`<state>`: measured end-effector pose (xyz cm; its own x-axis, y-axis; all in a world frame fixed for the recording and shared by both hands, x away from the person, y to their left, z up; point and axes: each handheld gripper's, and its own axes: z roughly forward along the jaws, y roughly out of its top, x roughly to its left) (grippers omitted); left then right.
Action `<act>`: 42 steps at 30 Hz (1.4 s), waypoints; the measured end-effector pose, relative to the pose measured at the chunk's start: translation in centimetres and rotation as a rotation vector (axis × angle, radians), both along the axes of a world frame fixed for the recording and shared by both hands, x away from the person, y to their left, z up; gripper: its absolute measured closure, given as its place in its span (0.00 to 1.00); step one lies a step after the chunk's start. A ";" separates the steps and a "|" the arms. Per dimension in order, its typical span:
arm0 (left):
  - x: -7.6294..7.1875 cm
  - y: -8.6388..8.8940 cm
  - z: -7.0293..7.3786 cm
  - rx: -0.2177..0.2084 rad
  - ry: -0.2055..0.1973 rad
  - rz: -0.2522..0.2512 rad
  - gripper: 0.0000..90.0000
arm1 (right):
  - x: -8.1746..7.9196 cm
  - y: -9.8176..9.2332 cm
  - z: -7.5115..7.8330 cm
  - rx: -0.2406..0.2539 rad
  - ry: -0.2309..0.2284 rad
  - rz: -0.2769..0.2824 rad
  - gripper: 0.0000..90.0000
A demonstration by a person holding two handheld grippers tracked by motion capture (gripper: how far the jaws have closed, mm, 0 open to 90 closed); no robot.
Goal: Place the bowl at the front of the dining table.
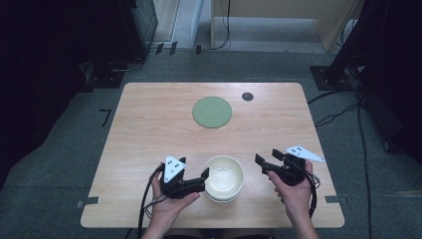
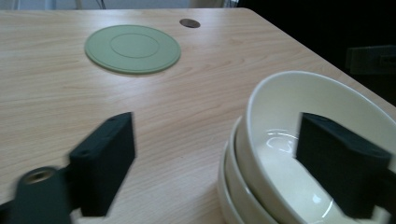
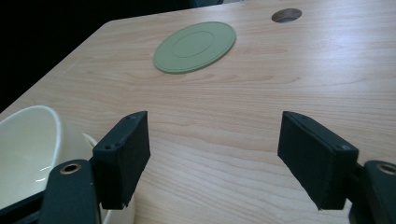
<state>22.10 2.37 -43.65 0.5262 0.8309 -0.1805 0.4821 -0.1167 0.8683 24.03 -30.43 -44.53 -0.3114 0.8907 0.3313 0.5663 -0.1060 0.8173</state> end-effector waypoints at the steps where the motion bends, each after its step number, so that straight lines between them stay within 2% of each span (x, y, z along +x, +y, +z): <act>1: -0.1 -0.3 -0.1 0.008 0.005 -0.010 0.16 | 0.0 0.1 0.0 0.000 0.002 0.003 0.29; 4: 0.0 -1.0 -0.5 0.027 0.024 -0.023 0.19 | -0.1 0.4 0.0 -0.002 0.005 0.010 0.29; 6: 0.0 -1.5 -0.8 0.043 0.031 -0.043 0.29 | -0.1 0.7 0.0 -0.006 0.006 0.018 0.29; 7: 0.0 -1.7 -0.9 0.054 0.032 -0.047 0.37 | -0.1 0.9 0.0 -0.005 0.007 0.025 0.29; 8: 0.0 -1.9 -0.9 0.065 0.030 -0.046 0.37 | -0.1 0.9 0.0 -0.005 0.007 0.025 0.29; 13: 0.3 -2.7 -1.3 0.115 0.028 -0.015 0.58 | -0.2 1.7 0.0 -0.008 0.012 0.048 0.29; 14: 0.5 -2.8 -1.4 0.121 0.029 -0.010 0.61 | -0.2 1.8 0.0 -0.008 0.014 0.051 0.29; 15: 0.7 -3.0 -1.5 0.127 0.028 -0.006 0.69 | -0.2 2.0 -0.1 -0.010 0.016 0.061 0.30; 17: 0.7 -3.1 -1.5 0.133 0.026 -0.003 0.75 | -0.2 2.2 -0.1 -0.008 0.021 0.065 0.30; 18: 0.8 -3.2 -1.6 0.133 0.026 -0.008 0.75 | -0.2 2.2 -0.1 -0.008 0.021 0.065 0.30; 20: 0.9 -3.2 -1.6 0.128 0.030 -0.032 0.85 | -0.3 2.4 -0.1 -0.012 0.020 0.073 0.30; 21: 0.9 -3.4 -1.5 0.139 0.023 -0.034 0.88 | -0.3 2.5 0.0 -0.018 0.020 0.076 0.31; 24: 1.0 -3.5 -1.5 0.161 0.006 -0.044 0.90 | -0.5 2.9 0.1 -0.036 0.011 0.090 0.31; 27: 0.8 -3.6 -1.6 0.191 -0.022 -0.049 0.91 | -0.6 3.1 0.3 -0.029 0.007 0.103 0.35; 31: 0.8 -3.7 -1.5 0.198 -0.049 -0.061 0.91 | -0.9 3.4 0.4 -0.018 -0.013 0.134 0.43; 35: 0.8 -3.7 -1.2 0.205 -0.079 -0.076 0.92 | -0.9 3.4 0.5 -0.004 -0.020 0.145 0.45; 36: 0.7 -3.6 -1.0 0.176 -0.076 -0.079 0.93 | -1.0 3.5 0.6 0.000 -0.019 0.148 0.45; 38: 0.6 -3.8 -0.7 0.202 -0.108 -0.077 0.93 | -1.1 3.6 0.6 0.008 -0.026 0.159 0.45; 40: 0.6 -3.7 -0.7 0.202 -0.113 -0.078 0.93 | -1.1 3.6 0.7 0.013 -0.029 0.167 0.46; 42: 0.4 -3.7 -0.7 0.208 -0.139 -0.080 0.93 | -1.2 3.8 0.8 0.021 -0.038 0.190 0.48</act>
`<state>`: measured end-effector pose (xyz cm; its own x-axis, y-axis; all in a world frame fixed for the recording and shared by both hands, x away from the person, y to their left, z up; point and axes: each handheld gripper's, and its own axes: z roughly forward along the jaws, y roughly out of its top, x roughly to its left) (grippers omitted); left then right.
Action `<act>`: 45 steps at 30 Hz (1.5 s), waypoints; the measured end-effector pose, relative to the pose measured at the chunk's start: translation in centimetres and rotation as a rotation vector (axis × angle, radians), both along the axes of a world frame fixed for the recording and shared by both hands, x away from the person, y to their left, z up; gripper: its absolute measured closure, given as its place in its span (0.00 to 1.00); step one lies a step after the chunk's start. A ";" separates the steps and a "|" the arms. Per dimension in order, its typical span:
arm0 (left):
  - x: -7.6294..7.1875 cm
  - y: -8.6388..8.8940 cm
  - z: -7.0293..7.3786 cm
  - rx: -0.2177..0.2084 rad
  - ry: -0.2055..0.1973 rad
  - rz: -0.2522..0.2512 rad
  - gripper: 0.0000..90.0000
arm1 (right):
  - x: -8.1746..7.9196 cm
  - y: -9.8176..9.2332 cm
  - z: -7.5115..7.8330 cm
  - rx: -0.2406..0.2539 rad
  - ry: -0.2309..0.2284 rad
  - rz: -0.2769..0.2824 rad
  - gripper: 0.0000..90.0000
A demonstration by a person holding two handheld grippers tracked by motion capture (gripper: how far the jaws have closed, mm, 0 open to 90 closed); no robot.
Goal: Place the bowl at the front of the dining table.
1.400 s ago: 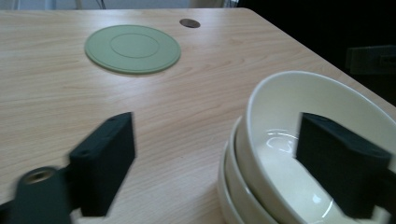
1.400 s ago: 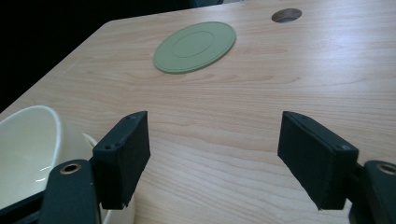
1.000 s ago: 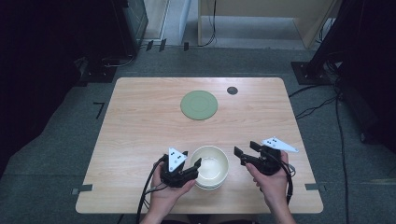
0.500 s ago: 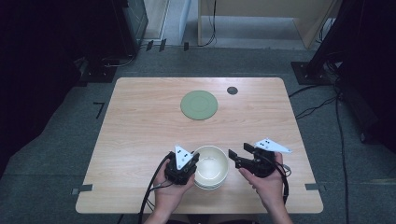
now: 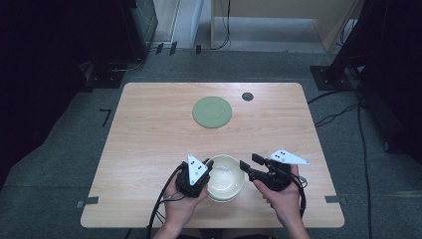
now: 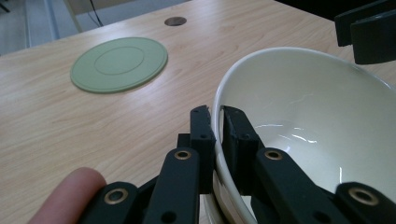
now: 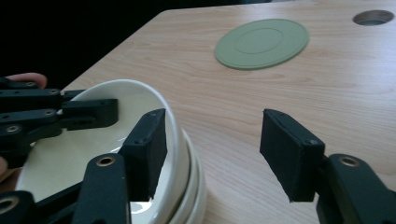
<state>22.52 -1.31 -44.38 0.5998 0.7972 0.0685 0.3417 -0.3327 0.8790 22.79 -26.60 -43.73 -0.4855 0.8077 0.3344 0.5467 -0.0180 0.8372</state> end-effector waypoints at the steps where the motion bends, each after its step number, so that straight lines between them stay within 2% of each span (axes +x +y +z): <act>1: -0.2 0.0 0.0 0.003 -0.021 0.002 0.93 | 0.0 0.1 0.0 0.001 0.002 0.007 0.48; 2: -0.3 -0.1 0.0 0.007 -0.044 0.003 0.93 | -0.1 0.2 0.0 0.002 0.001 0.019 0.49; 6: -0.6 0.2 0.1 -0.028 -0.066 -0.002 0.93 | -0.2 0.7 0.1 0.013 0.008 0.056 0.53; 10: -1.0 0.3 0.6 -0.034 -0.119 0.001 0.93 | -0.3 1.4 0.0 0.016 0.019 0.081 0.61; 11: -1.1 0.3 0.7 -0.042 -0.126 0.003 0.93 | -0.5 1.8 -0.1 0.000 0.006 0.064 0.66; 14: -1.4 0.5 1.0 -0.054 -0.153 0.006 0.93 | -0.7 2.4 -0.1 -0.002 -0.006 0.069 0.70; 17: -1.6 0.6 1.2 -0.065 -0.173 0.005 0.93 | -0.7 3.3 -0.2 -0.025 0.001 0.060 0.78; 19: -1.8 0.7 1.2 -0.064 -0.185 0.006 0.93 | -0.7 3.5 -0.3 -0.019 0.008 0.023 0.89; 21: -1.9 0.7 1.2 -0.055 -0.188 0.004 0.93 | -0.7 3.6 -0.3 -0.019 0.010 0.008 0.92; 22: -1.9 0.7 1.1 -0.056 -0.188 0.006 0.93 | -0.7 3.7 -0.3 -0.033 -0.002 -0.003 0.93; 24: -2.0 0.8 1.1 -0.086 -0.181 0.009 0.92 | -0.9 4.1 -0.3 -0.060 -0.014 -0.027 0.94; 26: -2.0 1.0 1.1 -0.121 -0.168 0.005 0.91 | -0.9 4.2 -0.2 -0.061 -0.019 -0.032 0.94; 27: -1.9 1.3 1.3 -0.157 -0.153 -0.007 0.89 | -0.9 4.1 -0.2 -0.058 -0.019 -0.030 0.94; 28: -1.8 1.6 1.4 -0.184 -0.132 -0.017 0.78 | -0.9 4.0 -0.1 -0.051 -0.022 -0.027 0.94; 32: -1.0 3.1 1.9 -0.294 -0.018 -0.021 0.26 | -0.8 3.5 0.3 -0.044 -0.044 -0.044 0.94; 33: -0.7 3.9 2.0 -0.333 0.027 -0.028 0.12 | -0.7 3.4 0.6 -0.043 -0.057 -0.051 0.94; 35: -0.7 4.4 2.0 -0.349 0.033 -0.046 0.10 | -0.6 3.3 0.7 -0.042 -0.062 -0.054 0.94; 37: -1.0 5.0 2.1 -0.345 0.013 -0.070 0.00 | -0.5 3.4 1.0 -0.051 -0.074 -0.056 0.94; 38: -1.1 5.2 2.1 -0.349 0.007 -0.072 0.00 | -0.3 3.5 1.1 -0.061 -0.084 -0.059 0.94; 40: -1.3 5.8 2.2 -0.350 -0.005 -0.044 0.00 | -0.1 3.7 1.3 -0.070 -0.091 -0.065 0.94; 42: -1.2 6.5 2.3 -0.378 -0.002 -0.047 0.00 | 0.1 3.8 1.5 -0.071 -0.098 -0.066 0.94; 45: -0.9 7.6 2.3 -0.394 -0.007 -0.010 0.00 | 0.6 4.1 1.7 -0.071 -0.103 -0.075 0.94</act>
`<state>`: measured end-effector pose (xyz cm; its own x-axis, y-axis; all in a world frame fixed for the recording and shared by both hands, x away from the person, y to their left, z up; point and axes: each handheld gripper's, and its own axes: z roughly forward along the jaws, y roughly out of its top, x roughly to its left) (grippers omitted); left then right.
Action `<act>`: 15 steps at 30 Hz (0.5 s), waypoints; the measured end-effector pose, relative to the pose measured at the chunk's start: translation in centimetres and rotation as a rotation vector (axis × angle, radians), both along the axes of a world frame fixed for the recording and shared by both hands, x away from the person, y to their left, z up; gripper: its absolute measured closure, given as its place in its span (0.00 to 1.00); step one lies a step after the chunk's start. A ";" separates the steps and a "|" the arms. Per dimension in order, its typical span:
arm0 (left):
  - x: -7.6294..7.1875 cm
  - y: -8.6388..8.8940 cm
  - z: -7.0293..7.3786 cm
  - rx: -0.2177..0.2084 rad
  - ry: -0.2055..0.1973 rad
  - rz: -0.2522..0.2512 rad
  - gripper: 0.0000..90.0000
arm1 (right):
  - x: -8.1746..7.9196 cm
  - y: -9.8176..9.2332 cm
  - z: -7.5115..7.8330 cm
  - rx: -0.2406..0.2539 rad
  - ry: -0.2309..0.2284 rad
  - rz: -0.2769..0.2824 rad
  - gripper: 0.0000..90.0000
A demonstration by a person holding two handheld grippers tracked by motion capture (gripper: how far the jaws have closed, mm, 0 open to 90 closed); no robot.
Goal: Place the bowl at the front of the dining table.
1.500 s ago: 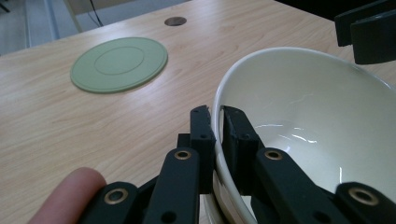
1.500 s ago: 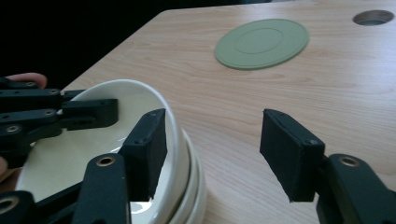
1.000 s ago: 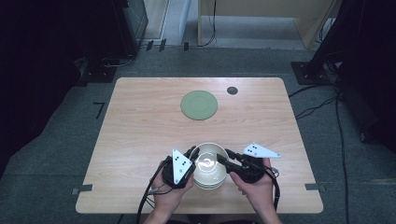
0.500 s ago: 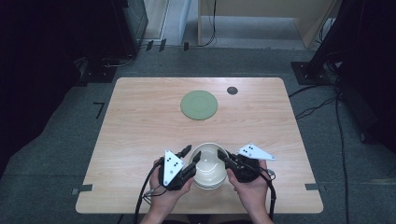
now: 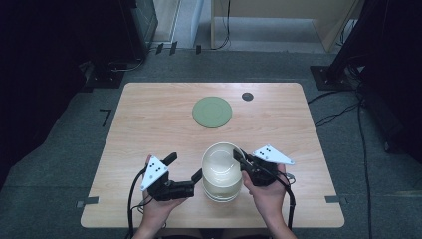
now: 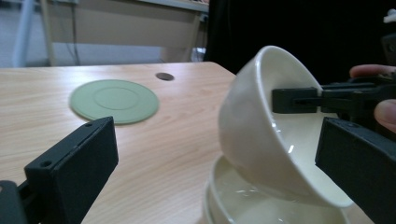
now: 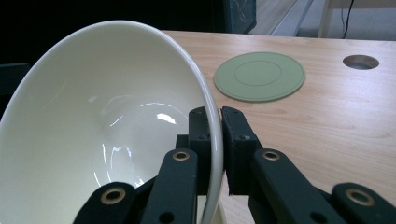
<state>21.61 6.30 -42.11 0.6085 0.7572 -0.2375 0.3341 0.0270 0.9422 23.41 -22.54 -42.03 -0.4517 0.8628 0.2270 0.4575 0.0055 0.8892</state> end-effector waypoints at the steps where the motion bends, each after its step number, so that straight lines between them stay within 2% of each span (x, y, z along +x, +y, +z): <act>1: 0.1 0.4 -0.2 -0.001 0.003 0.009 0.00 | 0.2 0.1 0.1 -0.001 -0.003 0.001 0.94; 5: 0.8 2.1 -1.3 0.005 0.022 0.066 0.00 | 0.9 0.2 0.3 0.006 -0.008 -0.006 0.94; 10: 2.0 4.2 -3.4 0.021 0.067 0.148 0.00 | 2.0 0.2 0.6 0.013 -0.014 -0.013 0.94; 15: 2.6 5.2 -4.5 0.036 0.091 0.182 0.00 | 2.9 0.2 0.6 0.024 -0.011 -0.020 0.94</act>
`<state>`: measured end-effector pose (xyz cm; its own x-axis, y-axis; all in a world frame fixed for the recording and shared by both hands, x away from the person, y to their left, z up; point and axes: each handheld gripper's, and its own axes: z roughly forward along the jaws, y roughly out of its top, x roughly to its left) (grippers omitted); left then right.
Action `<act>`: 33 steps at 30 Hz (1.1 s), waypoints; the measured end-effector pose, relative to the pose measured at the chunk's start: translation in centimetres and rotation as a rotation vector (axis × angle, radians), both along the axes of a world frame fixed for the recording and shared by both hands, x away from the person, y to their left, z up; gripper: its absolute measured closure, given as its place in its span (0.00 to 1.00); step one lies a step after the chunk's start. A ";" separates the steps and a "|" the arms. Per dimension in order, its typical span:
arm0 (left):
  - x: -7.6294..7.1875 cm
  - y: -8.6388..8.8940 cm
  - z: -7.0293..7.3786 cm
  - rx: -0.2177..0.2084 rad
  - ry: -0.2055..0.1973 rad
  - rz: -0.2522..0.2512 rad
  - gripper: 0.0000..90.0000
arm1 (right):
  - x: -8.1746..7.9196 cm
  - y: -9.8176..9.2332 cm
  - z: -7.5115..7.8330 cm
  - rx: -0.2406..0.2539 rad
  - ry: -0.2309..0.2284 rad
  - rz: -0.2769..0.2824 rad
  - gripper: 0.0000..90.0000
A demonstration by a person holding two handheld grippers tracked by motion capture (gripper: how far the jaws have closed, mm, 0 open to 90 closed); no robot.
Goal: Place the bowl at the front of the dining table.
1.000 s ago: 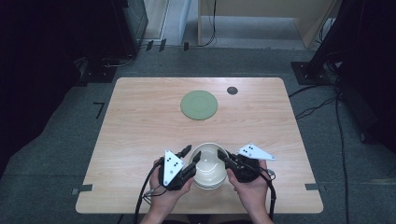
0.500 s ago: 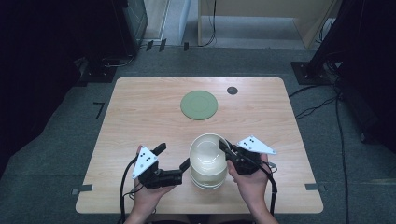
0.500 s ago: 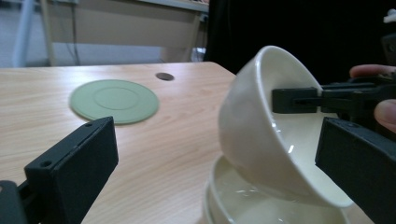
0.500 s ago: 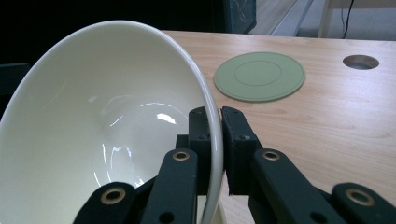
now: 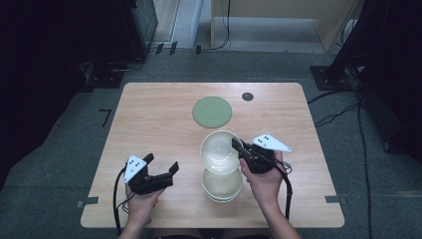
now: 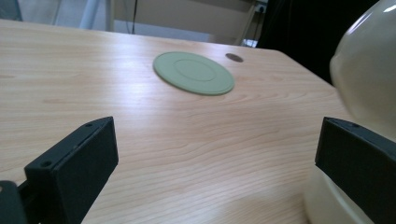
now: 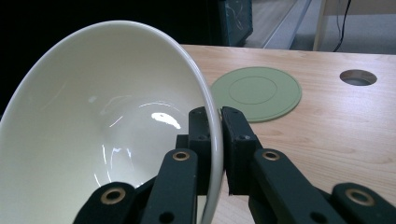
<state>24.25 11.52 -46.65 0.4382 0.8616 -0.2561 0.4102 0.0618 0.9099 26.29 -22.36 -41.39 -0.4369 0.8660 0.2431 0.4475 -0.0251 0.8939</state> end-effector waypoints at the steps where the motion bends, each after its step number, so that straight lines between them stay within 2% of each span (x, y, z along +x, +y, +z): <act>1: 0.1 0.1 -0.3 0.006 0.003 0.006 0.00 | 0.1 0.0 0.0 0.001 -0.002 0.000 0.94; 11: 1.1 1.1 -2.5 0.039 0.057 0.049 0.00 | 1.7 0.0 0.1 -0.003 0.002 -0.012 0.94; 19: 1.7 1.3 -4.4 0.040 0.106 0.070 0.00 | 3.1 0.0 0.2 0.007 0.010 -0.020 0.94; 24: 1.6 1.6 -4.5 0.022 0.096 0.081 0.00 | 4.0 0.2 0.1 0.001 0.016 -0.029 0.94; 28: 1.6 1.3 -4.6 0.038 0.089 0.081 0.00 | 4.8 0.5 0.0 -0.006 0.022 -0.030 0.94; 33: 1.7 1.4 -4.6 0.023 0.094 0.083 0.00 | 5.8 1.0 -0.1 -0.012 0.028 -0.030 0.94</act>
